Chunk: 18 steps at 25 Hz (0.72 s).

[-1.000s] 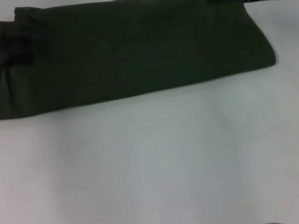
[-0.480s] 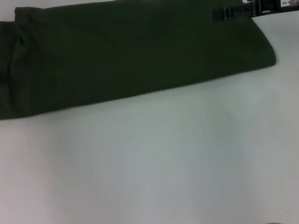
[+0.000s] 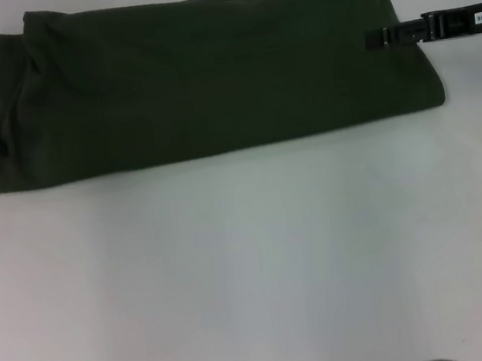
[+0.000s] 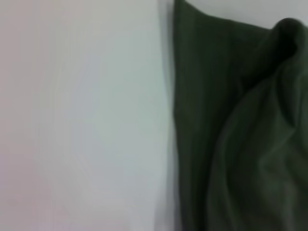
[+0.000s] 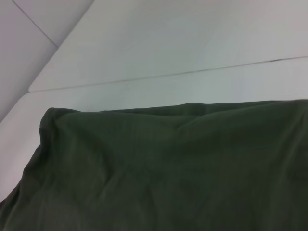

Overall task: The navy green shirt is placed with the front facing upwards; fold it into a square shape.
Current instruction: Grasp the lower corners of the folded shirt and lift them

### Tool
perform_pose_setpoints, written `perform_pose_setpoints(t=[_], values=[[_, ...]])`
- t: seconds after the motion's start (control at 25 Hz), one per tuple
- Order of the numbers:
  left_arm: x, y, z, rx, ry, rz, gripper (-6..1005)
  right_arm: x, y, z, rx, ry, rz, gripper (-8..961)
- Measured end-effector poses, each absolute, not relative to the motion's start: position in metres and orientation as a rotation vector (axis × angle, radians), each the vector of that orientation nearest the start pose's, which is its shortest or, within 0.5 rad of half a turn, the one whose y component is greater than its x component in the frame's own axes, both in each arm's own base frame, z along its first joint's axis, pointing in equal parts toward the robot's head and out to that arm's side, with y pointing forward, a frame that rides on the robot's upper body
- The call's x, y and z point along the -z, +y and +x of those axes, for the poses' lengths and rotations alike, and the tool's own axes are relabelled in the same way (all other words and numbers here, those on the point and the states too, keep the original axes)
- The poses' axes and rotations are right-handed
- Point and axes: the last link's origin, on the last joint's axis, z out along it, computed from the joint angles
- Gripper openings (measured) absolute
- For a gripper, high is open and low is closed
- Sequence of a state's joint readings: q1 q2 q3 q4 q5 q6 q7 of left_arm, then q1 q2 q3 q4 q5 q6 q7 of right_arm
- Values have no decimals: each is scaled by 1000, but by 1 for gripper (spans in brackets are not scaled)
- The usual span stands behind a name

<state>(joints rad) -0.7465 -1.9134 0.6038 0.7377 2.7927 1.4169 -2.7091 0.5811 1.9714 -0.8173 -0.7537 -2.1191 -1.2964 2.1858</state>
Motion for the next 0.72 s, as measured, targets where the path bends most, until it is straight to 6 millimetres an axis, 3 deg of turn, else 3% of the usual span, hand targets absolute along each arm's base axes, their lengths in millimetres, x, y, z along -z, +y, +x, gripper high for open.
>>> perform_pose_setpoints(t=[0.72], values=[[-65,387,-314,-165,-1910,-1901,570,-46,384,281,-428,1410,-2321,918]])
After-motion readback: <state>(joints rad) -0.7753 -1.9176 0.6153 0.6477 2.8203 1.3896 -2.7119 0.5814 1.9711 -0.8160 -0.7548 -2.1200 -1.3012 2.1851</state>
